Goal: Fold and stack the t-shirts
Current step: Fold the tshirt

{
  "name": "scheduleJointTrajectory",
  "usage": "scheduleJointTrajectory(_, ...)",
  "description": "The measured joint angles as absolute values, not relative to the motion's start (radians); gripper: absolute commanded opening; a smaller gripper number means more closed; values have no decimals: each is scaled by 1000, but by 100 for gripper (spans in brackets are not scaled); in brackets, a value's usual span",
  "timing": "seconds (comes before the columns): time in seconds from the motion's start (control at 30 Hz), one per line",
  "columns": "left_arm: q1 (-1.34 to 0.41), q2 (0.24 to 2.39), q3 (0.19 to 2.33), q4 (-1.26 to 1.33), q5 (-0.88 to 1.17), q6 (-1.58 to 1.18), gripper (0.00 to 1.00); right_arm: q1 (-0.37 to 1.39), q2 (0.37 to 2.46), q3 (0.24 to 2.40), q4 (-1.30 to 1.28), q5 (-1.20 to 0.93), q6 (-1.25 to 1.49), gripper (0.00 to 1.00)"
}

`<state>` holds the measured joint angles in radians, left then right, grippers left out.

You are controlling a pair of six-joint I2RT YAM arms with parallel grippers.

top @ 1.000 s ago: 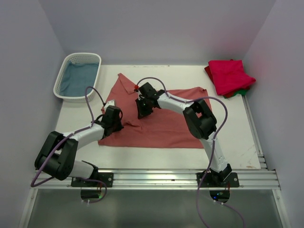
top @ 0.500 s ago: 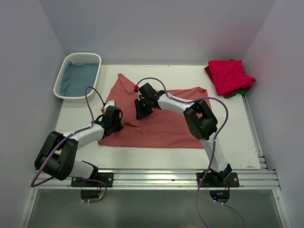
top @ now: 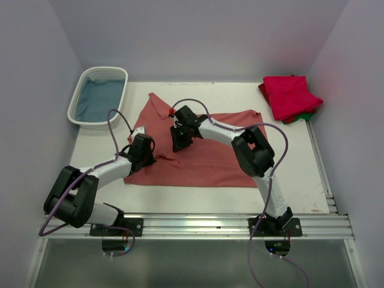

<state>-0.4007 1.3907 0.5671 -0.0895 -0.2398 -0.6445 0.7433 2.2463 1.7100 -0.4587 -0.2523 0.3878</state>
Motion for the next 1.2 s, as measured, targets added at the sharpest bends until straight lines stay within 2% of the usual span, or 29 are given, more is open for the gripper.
scheduleJointTrajectory(0.37, -401, 1391, 567, -89, -240, -645, 0, 772, 2222, 1710, -480, -252, 383, 19)
scheduleJointTrajectory(0.53, -401, 1391, 567, -89, -240, -645, 0, 773, 2218, 1710, -482, -252, 381, 8)
scheduleJointTrajectory(0.6, -401, 1391, 567, -89, -240, -644, 0, 773, 2218, 1710, -485, -252, 382, 8)
scheduleJointTrajectory(0.67, -401, 1391, 567, -89, -240, -645, 0, 774, 2218, 1710, -485, -252, 381, 0)
scheduleJointTrajectory(0.97, -401, 1390, 564, -85, -240, -644, 0, 774, 2218, 1703, -486, -242, 381, 0)
scheduleJointTrajectory(1.2, -401, 1389, 563, -84, -240, -644, 0, 775, 2160, 1662, -529, -84, 386, 0)
